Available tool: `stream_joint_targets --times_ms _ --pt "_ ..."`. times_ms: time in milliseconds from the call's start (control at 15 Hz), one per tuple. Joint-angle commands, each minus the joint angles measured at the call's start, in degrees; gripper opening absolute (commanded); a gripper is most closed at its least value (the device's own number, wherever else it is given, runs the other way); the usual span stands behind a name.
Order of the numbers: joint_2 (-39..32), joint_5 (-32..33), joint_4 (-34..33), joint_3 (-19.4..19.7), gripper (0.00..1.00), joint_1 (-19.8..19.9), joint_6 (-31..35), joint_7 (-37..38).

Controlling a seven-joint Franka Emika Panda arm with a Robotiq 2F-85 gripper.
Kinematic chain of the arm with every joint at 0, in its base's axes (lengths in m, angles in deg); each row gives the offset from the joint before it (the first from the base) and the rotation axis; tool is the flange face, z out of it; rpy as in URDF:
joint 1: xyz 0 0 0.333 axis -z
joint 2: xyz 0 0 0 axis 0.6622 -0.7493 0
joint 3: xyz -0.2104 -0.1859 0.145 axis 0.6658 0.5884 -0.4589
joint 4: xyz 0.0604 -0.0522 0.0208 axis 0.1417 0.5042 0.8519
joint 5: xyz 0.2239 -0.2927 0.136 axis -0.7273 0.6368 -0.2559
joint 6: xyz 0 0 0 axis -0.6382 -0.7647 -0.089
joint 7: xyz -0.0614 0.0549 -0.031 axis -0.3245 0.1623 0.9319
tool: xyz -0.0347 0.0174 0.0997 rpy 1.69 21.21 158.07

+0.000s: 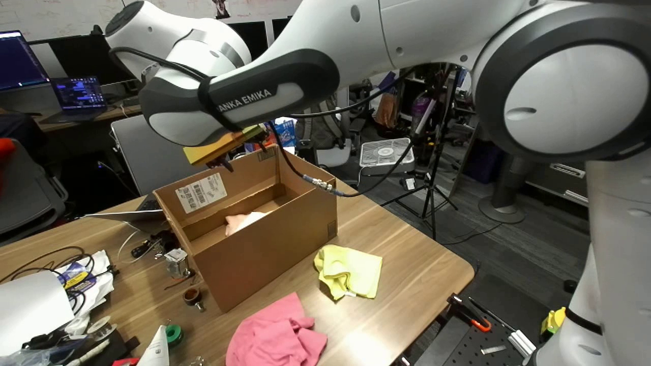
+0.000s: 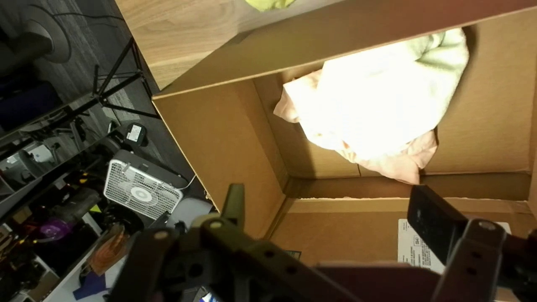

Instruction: Put the peach shirt, the green and yellow towels and the pink shirt in the box respectively

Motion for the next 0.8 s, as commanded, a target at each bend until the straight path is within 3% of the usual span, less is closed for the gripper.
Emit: stream_joint_targets --times_ms 0,733 --pt "6.7 -3.0 8.2 -0.5 1.00 0.8 0.2 1.9" --pt "21.6 -14.6 31.0 -2.1 1.00 4.3 2.3 8.5"
